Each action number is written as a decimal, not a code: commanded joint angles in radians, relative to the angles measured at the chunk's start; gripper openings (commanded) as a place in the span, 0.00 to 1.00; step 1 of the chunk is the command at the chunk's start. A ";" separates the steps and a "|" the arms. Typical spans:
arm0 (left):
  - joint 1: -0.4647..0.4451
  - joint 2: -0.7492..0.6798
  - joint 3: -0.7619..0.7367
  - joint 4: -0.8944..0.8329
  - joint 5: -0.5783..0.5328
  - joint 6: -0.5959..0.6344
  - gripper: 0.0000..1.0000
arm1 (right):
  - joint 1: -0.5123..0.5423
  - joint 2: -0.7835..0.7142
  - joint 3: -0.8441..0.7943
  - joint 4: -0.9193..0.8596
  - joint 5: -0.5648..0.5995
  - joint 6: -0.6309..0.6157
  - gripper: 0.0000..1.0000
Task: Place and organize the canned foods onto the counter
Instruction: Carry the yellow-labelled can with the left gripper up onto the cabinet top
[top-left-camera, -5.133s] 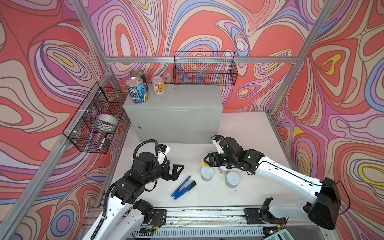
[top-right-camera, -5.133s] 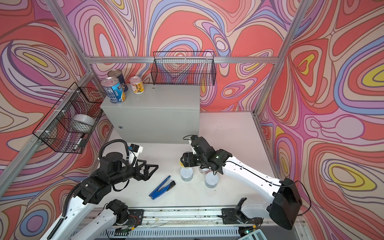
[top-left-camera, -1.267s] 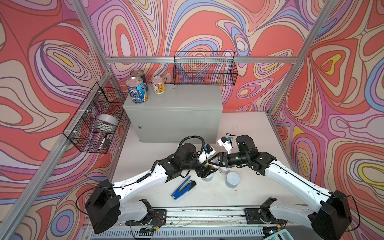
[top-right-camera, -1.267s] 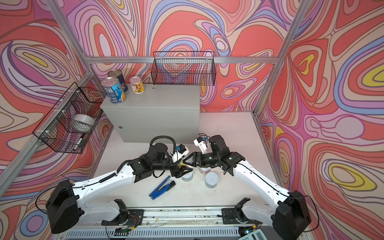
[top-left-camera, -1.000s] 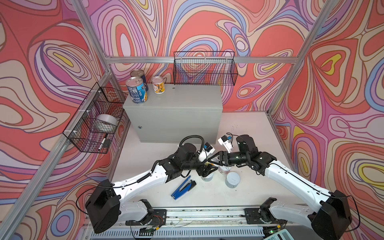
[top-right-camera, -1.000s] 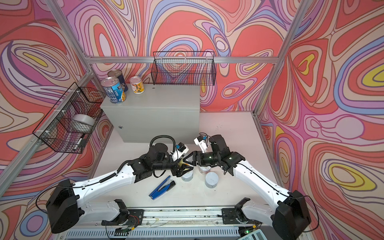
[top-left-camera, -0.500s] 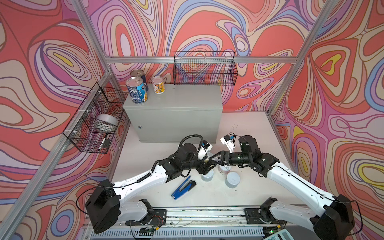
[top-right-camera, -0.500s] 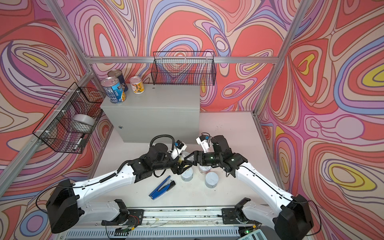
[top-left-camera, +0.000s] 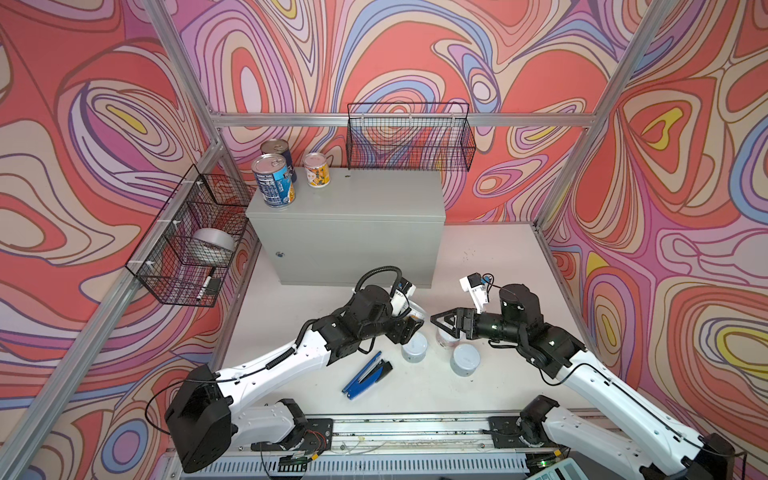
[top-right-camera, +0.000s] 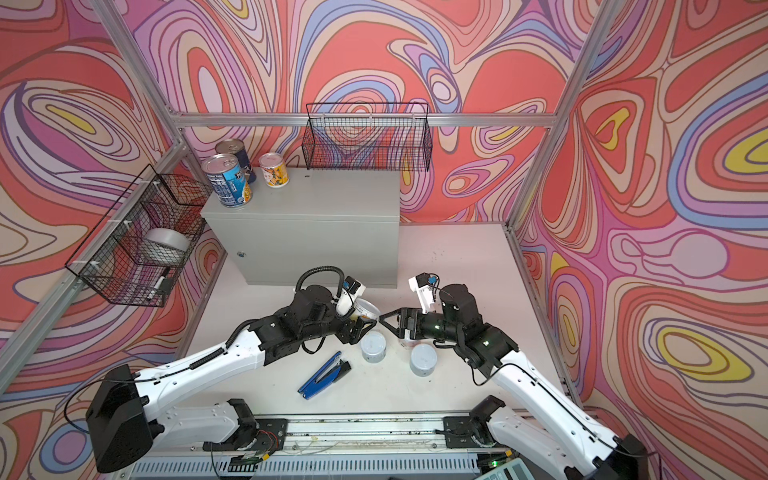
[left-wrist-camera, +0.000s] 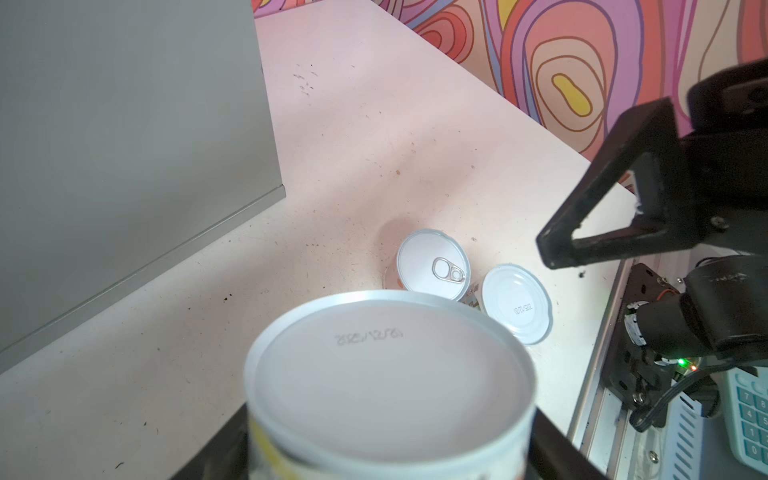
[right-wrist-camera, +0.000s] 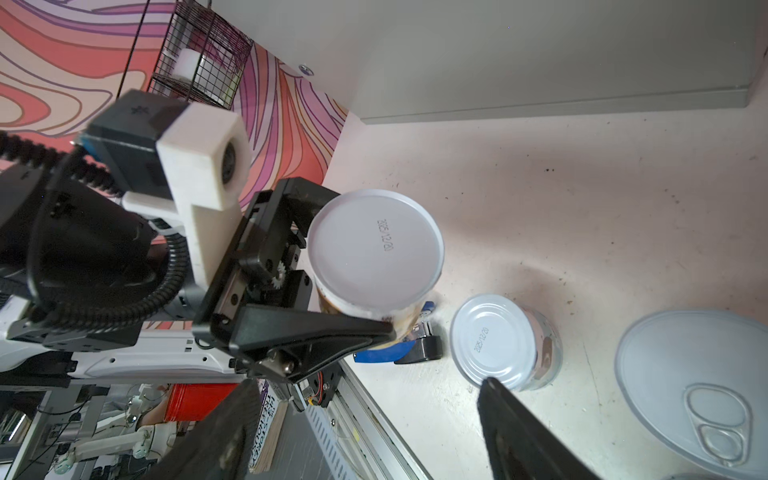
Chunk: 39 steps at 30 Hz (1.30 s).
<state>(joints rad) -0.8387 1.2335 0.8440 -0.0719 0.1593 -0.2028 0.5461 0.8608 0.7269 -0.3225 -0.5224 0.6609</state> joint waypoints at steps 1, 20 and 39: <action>0.003 -0.038 0.057 0.040 -0.024 -0.033 0.52 | 0.002 -0.041 -0.035 0.013 0.058 0.008 0.84; 0.004 -0.235 0.236 -0.283 -0.328 -0.051 0.52 | 0.002 -0.104 -0.080 0.143 0.128 0.028 0.86; 0.187 -0.013 0.779 -0.413 -0.429 0.107 0.54 | 0.002 -0.115 -0.051 0.076 0.102 -0.104 0.86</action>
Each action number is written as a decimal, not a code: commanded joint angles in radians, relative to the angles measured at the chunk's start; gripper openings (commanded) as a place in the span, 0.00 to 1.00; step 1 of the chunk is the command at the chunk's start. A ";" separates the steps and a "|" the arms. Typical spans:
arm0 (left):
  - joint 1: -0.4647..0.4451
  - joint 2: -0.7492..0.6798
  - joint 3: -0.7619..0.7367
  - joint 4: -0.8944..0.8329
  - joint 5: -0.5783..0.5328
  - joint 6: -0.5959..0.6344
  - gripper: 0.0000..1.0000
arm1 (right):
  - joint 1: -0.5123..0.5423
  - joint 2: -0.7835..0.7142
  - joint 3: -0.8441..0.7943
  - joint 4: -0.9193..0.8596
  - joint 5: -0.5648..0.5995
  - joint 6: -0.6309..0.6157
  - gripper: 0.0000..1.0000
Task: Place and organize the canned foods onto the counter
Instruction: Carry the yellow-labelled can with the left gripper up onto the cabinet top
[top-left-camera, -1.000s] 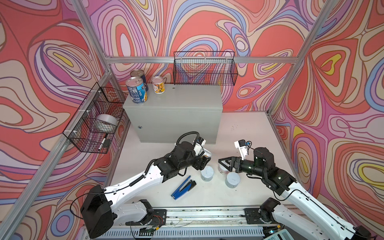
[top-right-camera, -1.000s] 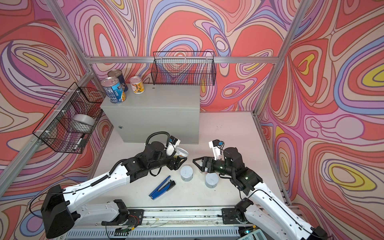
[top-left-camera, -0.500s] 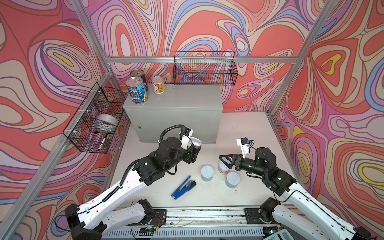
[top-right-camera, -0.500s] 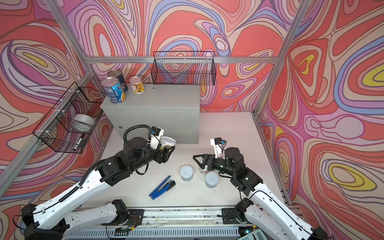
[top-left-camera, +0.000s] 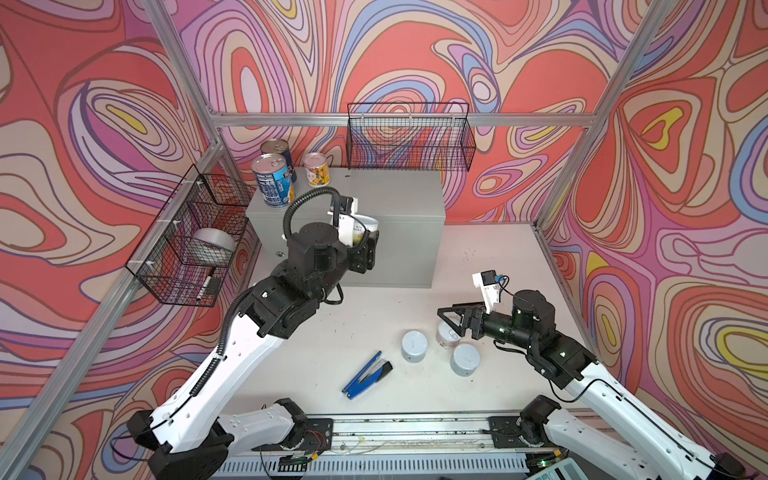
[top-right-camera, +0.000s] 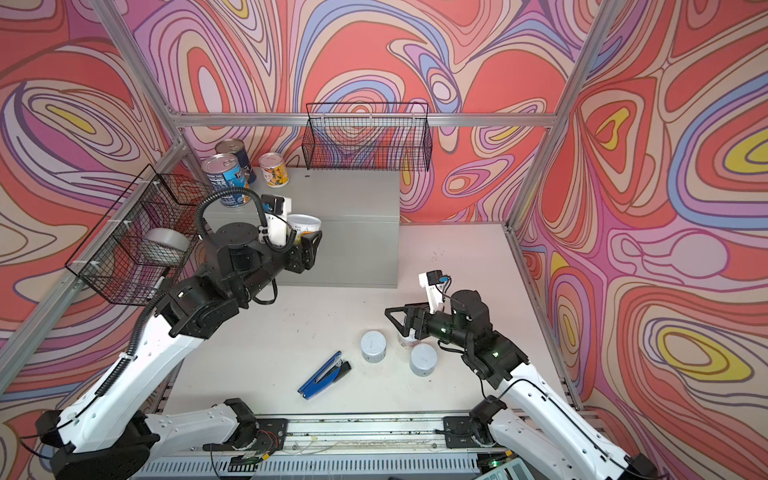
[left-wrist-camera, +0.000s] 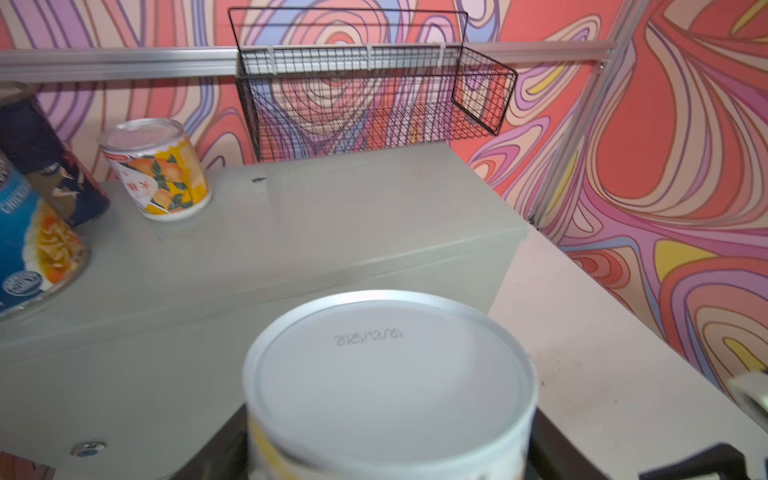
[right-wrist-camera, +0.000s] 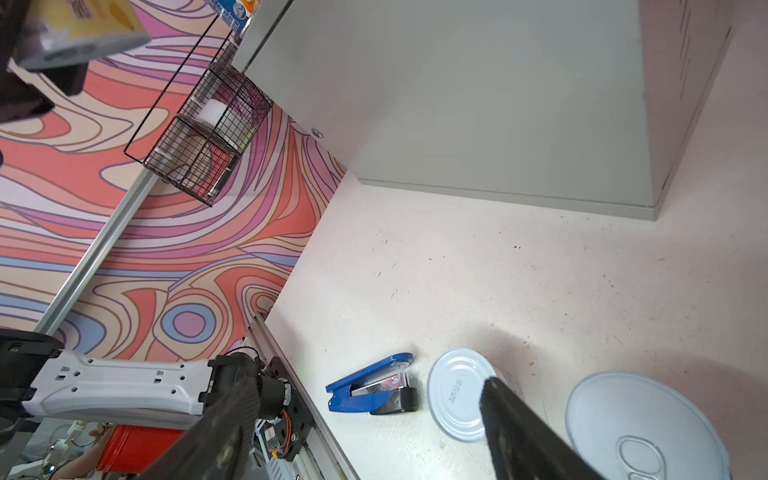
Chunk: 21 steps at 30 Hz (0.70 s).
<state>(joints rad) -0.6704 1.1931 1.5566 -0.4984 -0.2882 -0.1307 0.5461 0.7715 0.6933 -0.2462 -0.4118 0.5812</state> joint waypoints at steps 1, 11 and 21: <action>0.028 0.049 0.101 0.011 0.016 0.048 0.53 | 0.002 -0.035 -0.020 -0.005 -0.004 -0.024 0.86; 0.175 0.209 0.345 0.018 0.024 0.064 0.55 | 0.002 -0.070 -0.017 -0.080 0.007 -0.031 0.86; 0.265 0.218 0.262 0.150 0.072 0.085 0.56 | 0.003 -0.065 0.005 -0.101 -0.023 -0.033 0.86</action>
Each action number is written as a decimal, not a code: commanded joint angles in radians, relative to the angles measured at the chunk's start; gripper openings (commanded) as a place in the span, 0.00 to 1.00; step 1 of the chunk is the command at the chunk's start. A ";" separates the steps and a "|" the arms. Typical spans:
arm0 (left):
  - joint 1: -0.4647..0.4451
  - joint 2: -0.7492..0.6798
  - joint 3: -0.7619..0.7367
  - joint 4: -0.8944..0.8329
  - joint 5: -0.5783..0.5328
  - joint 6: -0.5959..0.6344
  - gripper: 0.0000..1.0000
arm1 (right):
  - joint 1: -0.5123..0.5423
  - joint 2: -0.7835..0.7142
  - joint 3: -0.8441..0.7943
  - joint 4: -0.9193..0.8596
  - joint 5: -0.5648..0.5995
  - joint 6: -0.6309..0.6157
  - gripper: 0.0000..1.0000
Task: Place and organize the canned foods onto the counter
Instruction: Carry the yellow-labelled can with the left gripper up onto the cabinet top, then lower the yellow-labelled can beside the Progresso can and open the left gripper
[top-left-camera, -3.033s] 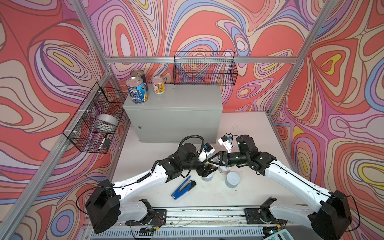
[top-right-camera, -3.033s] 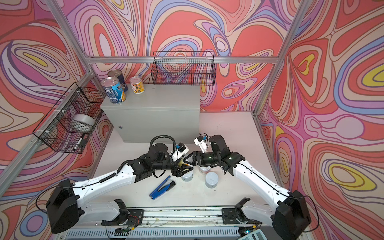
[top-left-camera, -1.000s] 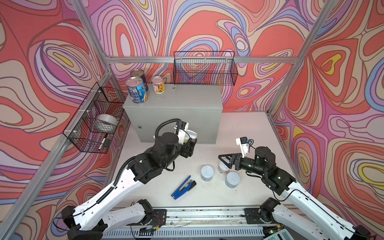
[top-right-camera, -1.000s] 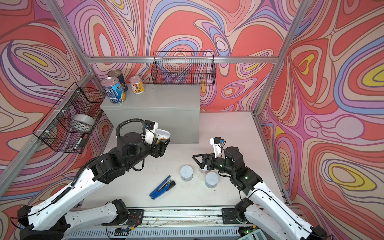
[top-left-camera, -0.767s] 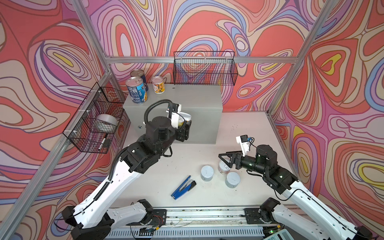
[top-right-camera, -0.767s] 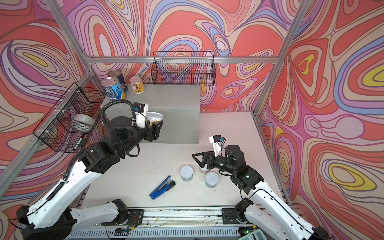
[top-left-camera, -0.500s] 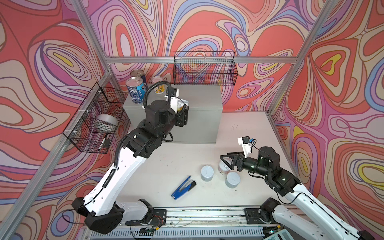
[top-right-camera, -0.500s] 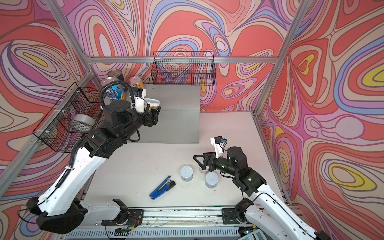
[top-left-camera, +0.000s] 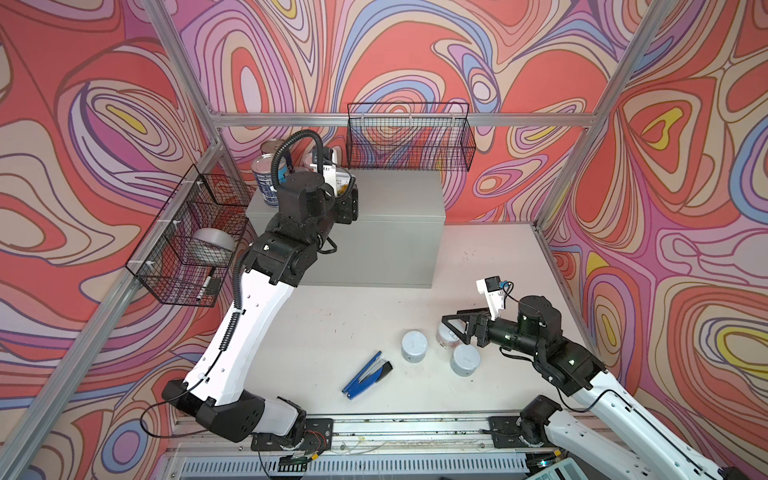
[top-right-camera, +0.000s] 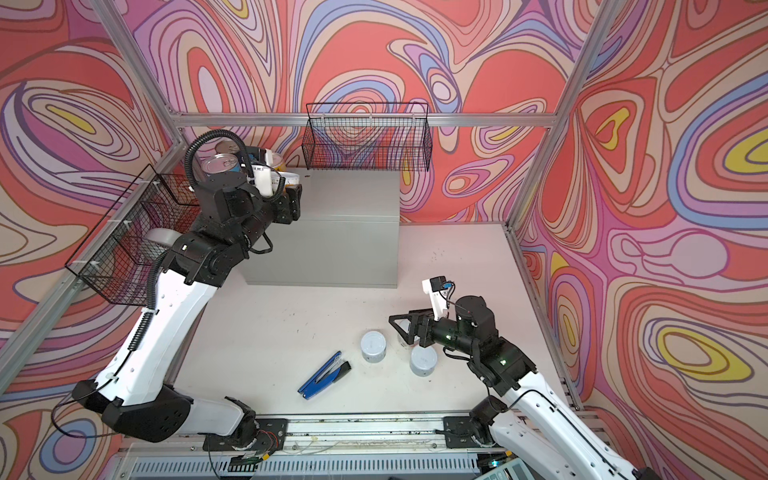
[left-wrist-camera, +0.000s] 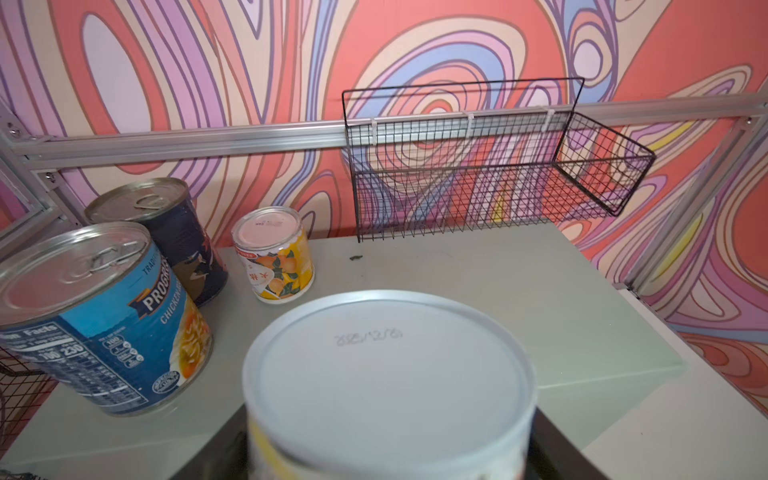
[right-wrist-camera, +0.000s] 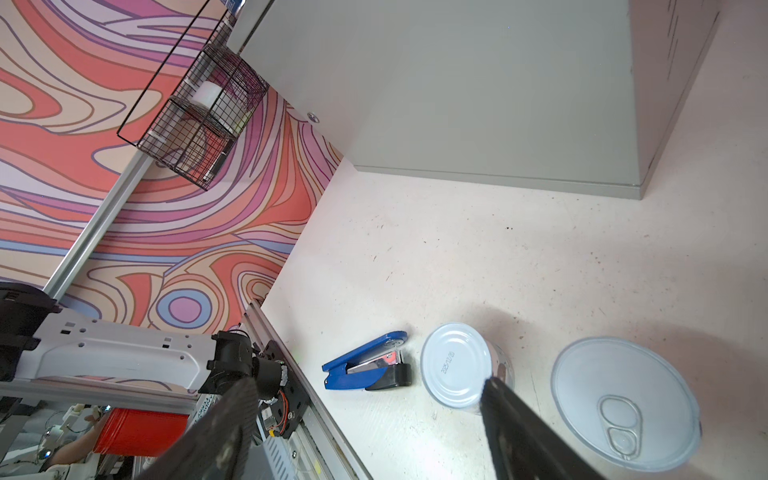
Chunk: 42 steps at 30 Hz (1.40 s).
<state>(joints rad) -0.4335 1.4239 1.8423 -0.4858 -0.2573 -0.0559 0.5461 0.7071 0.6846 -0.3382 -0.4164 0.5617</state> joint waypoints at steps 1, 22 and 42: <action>0.037 -0.011 -0.028 0.141 0.055 0.002 0.55 | 0.003 0.008 0.026 -0.010 -0.026 -0.015 0.86; 0.145 0.120 -0.054 0.337 -0.020 0.080 0.56 | 0.002 0.009 0.032 -0.027 -0.044 0.004 0.86; 0.197 0.198 -0.186 0.507 -0.052 0.115 0.57 | 0.002 -0.012 0.021 -0.074 -0.037 0.007 0.86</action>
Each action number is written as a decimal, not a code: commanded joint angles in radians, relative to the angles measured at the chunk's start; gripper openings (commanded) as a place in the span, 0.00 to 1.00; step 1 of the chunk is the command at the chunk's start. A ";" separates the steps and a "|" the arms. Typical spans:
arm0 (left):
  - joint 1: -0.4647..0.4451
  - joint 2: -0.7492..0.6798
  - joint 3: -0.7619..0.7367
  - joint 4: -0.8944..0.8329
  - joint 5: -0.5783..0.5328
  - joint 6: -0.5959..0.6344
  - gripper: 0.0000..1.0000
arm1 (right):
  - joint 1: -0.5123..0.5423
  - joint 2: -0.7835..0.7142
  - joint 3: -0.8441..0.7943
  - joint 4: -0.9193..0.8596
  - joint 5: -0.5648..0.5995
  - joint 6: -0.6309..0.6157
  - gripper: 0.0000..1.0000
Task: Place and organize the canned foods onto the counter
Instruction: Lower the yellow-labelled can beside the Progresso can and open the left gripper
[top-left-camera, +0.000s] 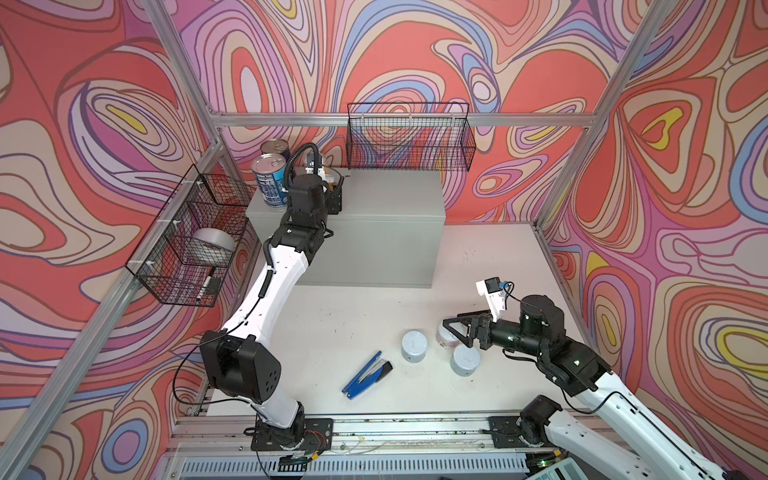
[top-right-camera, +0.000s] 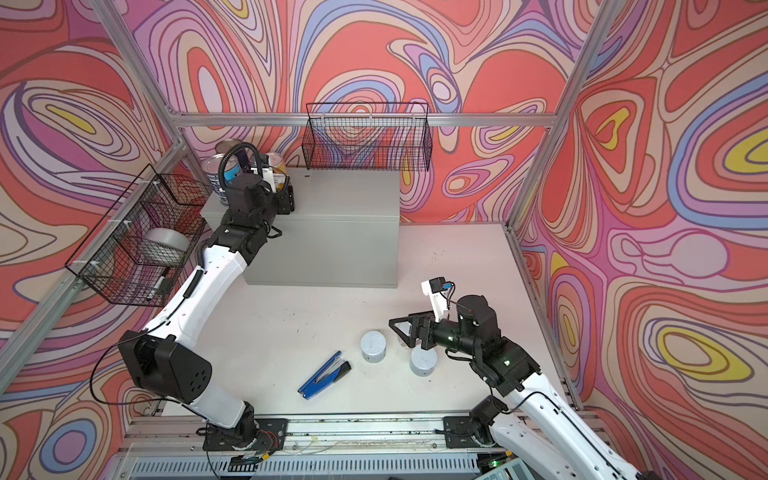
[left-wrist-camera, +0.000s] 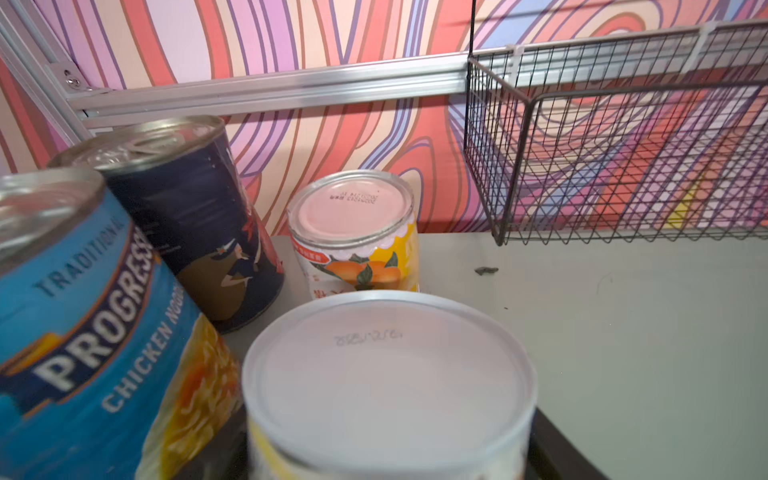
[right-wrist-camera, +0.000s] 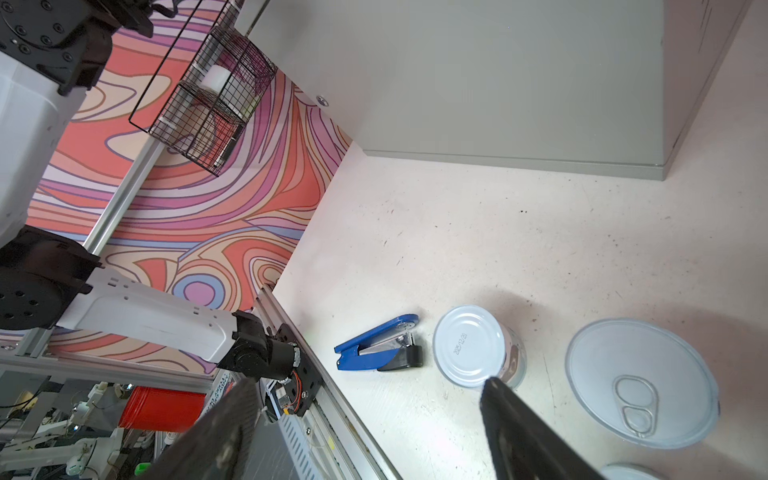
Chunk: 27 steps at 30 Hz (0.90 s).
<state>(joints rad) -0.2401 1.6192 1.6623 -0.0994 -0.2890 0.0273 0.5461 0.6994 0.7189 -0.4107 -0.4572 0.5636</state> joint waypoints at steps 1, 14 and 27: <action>0.004 0.003 -0.017 0.135 -0.027 0.040 0.57 | 0.003 -0.004 -0.016 -0.001 0.005 0.006 0.86; 0.007 0.034 -0.151 0.356 -0.113 0.126 0.60 | 0.003 0.014 -0.008 0.003 0.003 0.002 0.86; 0.013 0.043 -0.246 0.443 -0.158 0.097 1.00 | 0.003 0.003 -0.010 -0.016 0.014 0.007 0.86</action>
<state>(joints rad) -0.2325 1.6581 1.4654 0.3637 -0.4278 0.1143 0.5461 0.7086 0.7109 -0.4217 -0.4545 0.5697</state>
